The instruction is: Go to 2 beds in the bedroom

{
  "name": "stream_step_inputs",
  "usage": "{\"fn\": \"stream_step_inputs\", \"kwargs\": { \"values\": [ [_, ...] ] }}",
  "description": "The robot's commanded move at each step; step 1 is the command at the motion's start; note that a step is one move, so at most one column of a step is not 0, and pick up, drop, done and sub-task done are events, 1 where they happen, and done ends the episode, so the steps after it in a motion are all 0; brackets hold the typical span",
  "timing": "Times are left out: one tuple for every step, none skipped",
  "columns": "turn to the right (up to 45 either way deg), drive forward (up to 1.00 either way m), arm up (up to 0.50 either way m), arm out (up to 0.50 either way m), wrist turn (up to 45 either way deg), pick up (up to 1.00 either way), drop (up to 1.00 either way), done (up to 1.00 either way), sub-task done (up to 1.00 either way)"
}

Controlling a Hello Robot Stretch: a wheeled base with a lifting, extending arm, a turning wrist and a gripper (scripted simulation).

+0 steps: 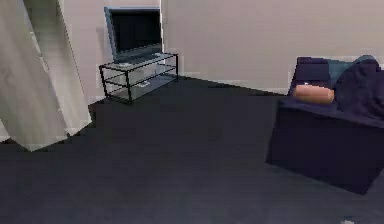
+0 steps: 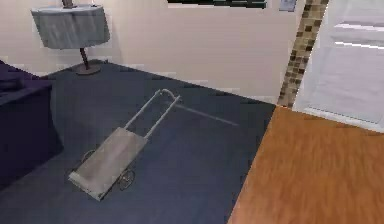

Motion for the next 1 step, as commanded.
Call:
{"fn": "stream_step_inputs", "kwargs": {
  "values": [
    [-45.0,0.00,0.00,0.00,0.0,0.00,0.00,0.00,0.00]
  ]
}}
